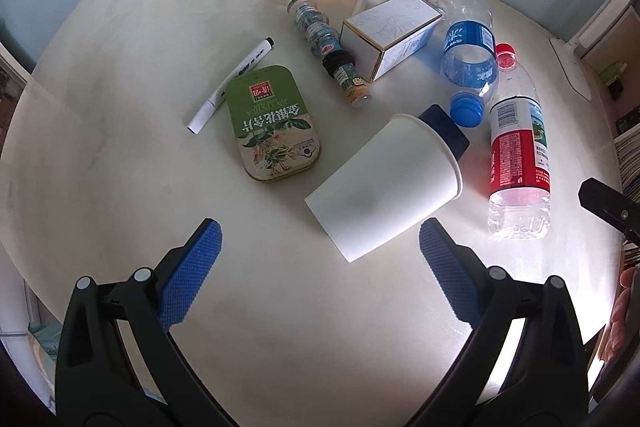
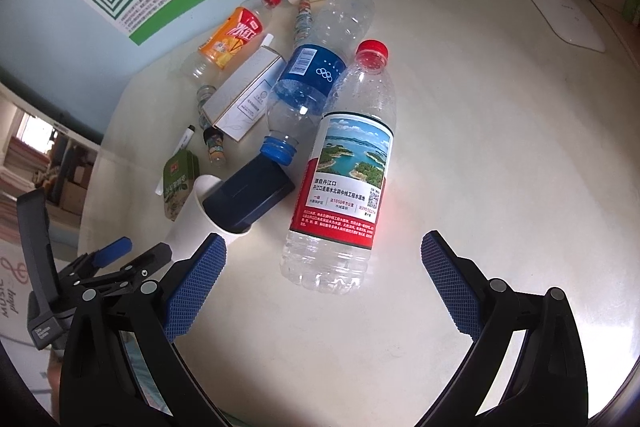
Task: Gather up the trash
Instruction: 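Move both tools toward the white paper cup and red-capped water bottle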
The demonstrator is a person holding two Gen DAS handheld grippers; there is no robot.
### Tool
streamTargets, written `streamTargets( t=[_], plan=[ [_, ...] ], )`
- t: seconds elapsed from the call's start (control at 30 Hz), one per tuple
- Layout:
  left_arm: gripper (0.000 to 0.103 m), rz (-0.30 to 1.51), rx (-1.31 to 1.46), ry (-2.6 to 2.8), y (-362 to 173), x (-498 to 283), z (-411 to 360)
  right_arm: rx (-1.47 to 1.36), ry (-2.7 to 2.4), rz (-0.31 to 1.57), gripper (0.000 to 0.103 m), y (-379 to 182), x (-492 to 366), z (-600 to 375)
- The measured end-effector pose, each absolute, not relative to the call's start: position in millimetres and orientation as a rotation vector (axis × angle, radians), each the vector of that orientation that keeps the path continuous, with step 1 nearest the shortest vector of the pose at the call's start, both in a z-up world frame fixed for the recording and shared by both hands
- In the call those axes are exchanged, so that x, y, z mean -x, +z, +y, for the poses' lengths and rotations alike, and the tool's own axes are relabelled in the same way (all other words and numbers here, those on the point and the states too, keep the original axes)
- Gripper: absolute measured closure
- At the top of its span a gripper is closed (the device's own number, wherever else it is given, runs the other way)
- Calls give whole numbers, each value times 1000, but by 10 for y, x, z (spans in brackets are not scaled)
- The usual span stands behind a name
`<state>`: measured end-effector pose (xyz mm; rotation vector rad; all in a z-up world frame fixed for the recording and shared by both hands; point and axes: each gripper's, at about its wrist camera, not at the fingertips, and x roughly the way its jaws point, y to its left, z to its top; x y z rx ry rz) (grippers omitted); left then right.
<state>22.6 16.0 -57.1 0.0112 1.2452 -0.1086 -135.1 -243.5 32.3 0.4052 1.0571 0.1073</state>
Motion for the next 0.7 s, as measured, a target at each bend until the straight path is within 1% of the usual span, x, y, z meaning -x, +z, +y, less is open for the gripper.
streamTargets(
  t=[0.37, 0.6, 0.7],
  plan=[
    [7, 1222, -34, -121, -525, -173, 67, -506, 137, 1002, 6, 333, 1537, -2385],
    [7, 1212, -57, -96, -513, -185, 45, -432, 64, 950, 6, 421, 1673, -2299],
    [7, 1208, -53, -94, -509, -192, 48, -442, 20, 940, 6, 441, 1637, -2367]
  ],
)
